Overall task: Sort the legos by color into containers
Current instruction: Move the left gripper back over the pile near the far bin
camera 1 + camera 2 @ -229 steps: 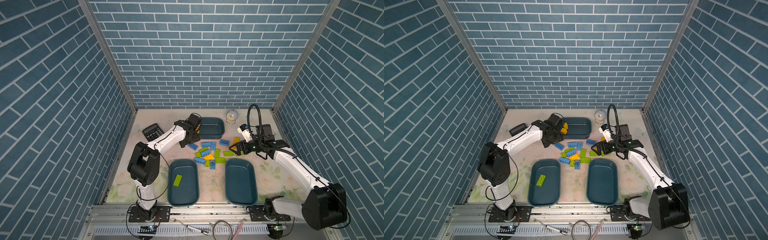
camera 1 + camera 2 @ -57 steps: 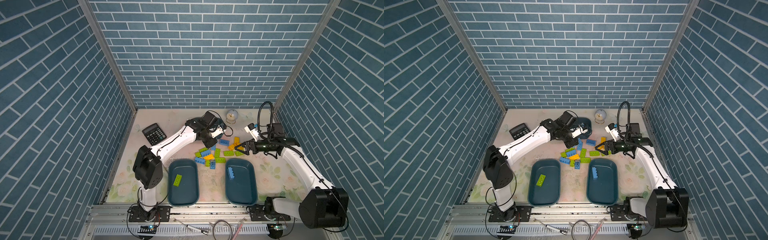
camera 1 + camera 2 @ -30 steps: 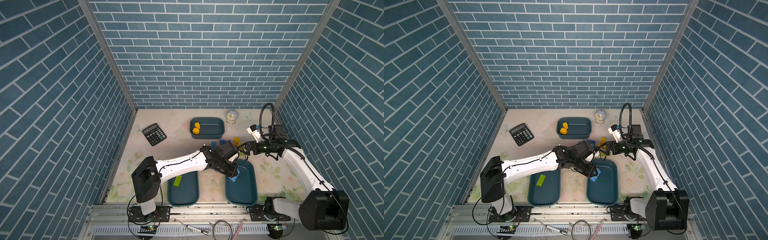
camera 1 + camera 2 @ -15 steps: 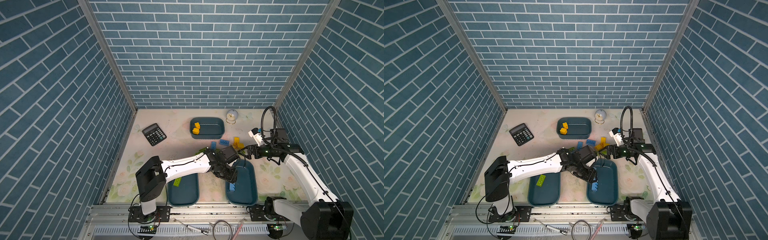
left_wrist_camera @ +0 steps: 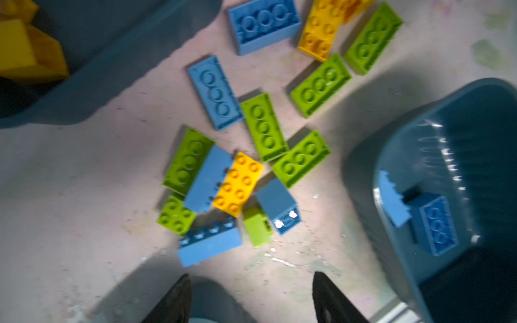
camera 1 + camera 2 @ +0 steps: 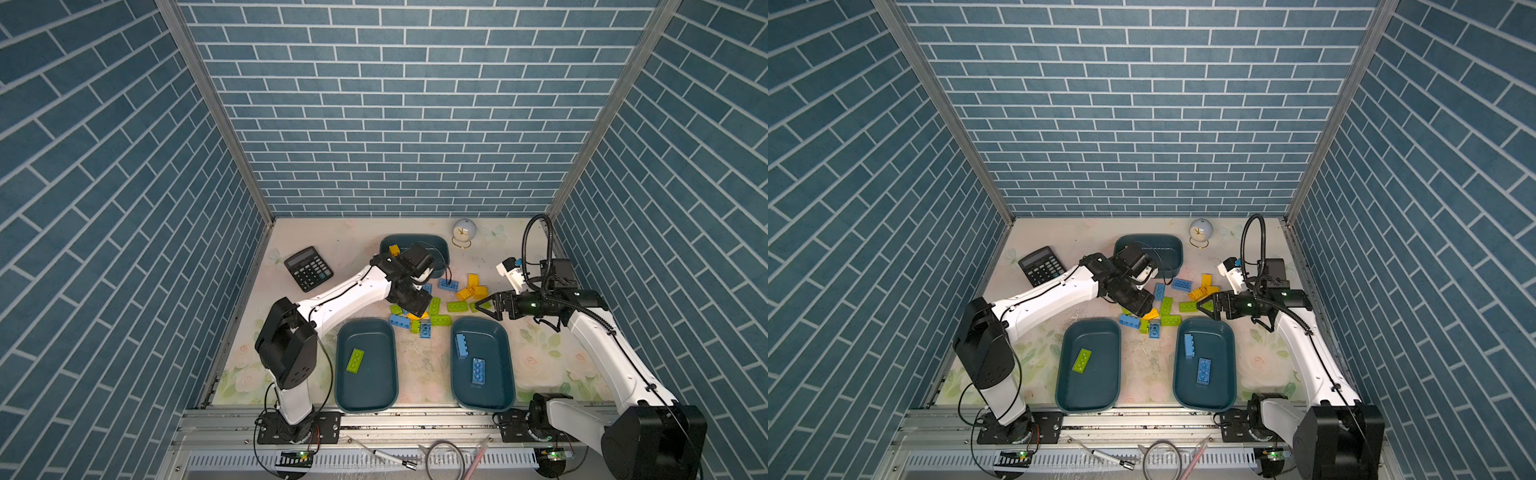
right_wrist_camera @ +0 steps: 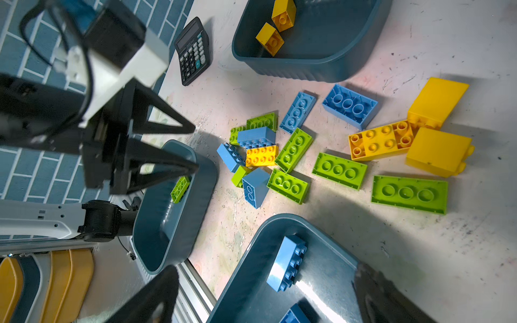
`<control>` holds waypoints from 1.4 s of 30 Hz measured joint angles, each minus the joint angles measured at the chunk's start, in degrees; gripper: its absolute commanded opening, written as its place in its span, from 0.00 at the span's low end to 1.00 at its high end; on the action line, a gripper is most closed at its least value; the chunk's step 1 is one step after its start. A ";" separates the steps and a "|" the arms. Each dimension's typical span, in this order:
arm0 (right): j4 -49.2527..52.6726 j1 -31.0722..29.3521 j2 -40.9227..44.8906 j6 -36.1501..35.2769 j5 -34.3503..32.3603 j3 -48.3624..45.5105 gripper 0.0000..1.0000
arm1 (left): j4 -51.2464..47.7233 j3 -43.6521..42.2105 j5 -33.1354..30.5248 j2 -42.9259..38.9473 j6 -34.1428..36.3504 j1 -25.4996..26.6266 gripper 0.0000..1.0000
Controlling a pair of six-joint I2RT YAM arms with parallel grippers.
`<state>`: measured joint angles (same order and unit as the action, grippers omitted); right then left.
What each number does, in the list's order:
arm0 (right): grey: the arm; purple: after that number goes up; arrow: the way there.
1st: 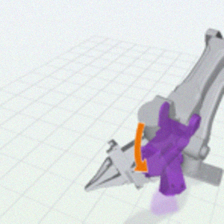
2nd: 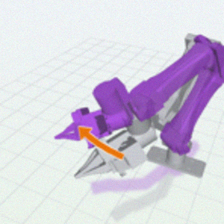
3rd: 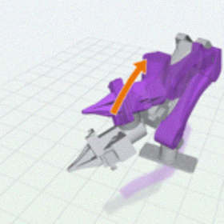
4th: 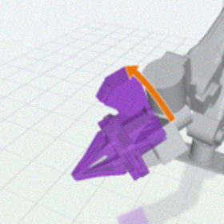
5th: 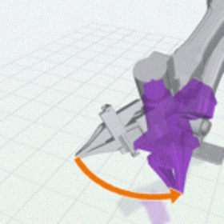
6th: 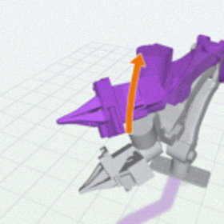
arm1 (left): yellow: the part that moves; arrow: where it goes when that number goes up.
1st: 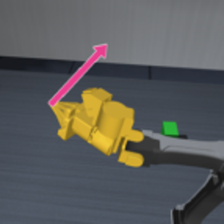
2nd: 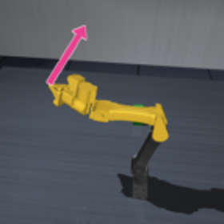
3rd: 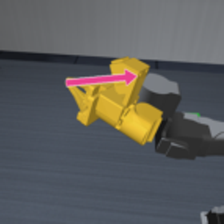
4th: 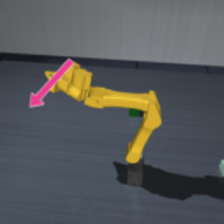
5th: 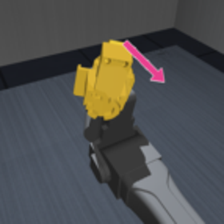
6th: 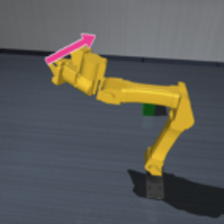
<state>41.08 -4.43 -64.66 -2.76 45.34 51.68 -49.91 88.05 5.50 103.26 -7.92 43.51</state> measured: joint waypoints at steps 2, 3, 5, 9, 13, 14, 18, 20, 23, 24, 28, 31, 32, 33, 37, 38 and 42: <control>-0.04 0.00 -0.57 0.00 0.20 0.00 0.97 | 0.11 1.40 -0.85 2.34 2.99 -2.03 0.69; -0.07 0.00 -0.87 0.00 0.33 0.00 0.97 | 0.13 2.32 -1.40 3.85 4.68 -2.99 0.69; -0.13 0.00 -1.42 -0.02 0.46 0.00 0.97 | 0.57 3.67 -1.97 6.51 7.15 -4.35 0.67; -0.42 0.00 -2.25 -0.02 0.81 0.00 0.97 | 1.40 5.38 -3.37 11.06 11.23 -6.27 0.66; -0.72 0.00 -3.10 -0.02 1.03 0.04 0.97 | 2.05 7.67 -3.54 14.95 14.10 -7.06 0.65; -0.72 0.00 -3.37 -0.02 1.05 0.09 0.97 | 2.40 7.91 -3.56 15.74 14.82 -7.08 0.65; -0.85 0.00 -4.22 -0.02 1.36 0.13 0.97 | 3.13 8.24 -3.80 18.21 16.55 -7.06 0.64; -0.87 0.00 -4.57 -0.02 1.42 0.13 0.97 | 3.41 8.26 -3.82 19.08 16.90 -7.06 0.64; -0.90 0.00 -4.96 -0.02 1.49 0.13 0.97 | 3.76 8.31 -4.07 20.02 17.44 -7.08 0.63; -0.92 0.00 -5.01 -0.02 1.49 0.13 0.97 | 3.87 8.37 -4.28 20.31 17.64 -7.08 0.63; -1.16 0.00 -5.01 -0.02 1.53 0.13 0.97 | 4.26 8.50 -5.97 20.50 18.29 -7.06 0.61; -1.25 0.00 -5.01 -0.02 1.51 0.13 0.97 | 4.63 8.55 -8.35 20.50 19.17 -7.08 0.61; -1.25 0.00 -5.01 -0.02 1.51 0.13 0.97 | 4.74 8.59 -9.29 20.50 19.39 -7.10 0.60; -1.25 0.00 -5.01 -0.04 1.51 0.13 0.97 | 4.81 8.59 -10.10 20.50 19.56 -7.17 0.61; -1.22 0.00 -5.01 -0.04 1.44 0.13 0.97 | 4.79 8.70 -12.72 20.50 20.26 -7.50 0.61; -1.22 0.00 -5.01 -0.04 1.42 0.13 0.97 | 4.79 8.79 -13.20 20.50 20.35 -7.65 0.61; -1.22 0.00 -5.01 -0.04 1.44 0.13 0.97 | 4.79 8.98 -12.28 20.33 20.39 -8.11 0.63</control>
<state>39.86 -4.43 -69.67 -2.81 46.78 51.81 -45.12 97.03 -6.79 123.59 12.47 35.40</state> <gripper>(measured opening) 0.973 0.623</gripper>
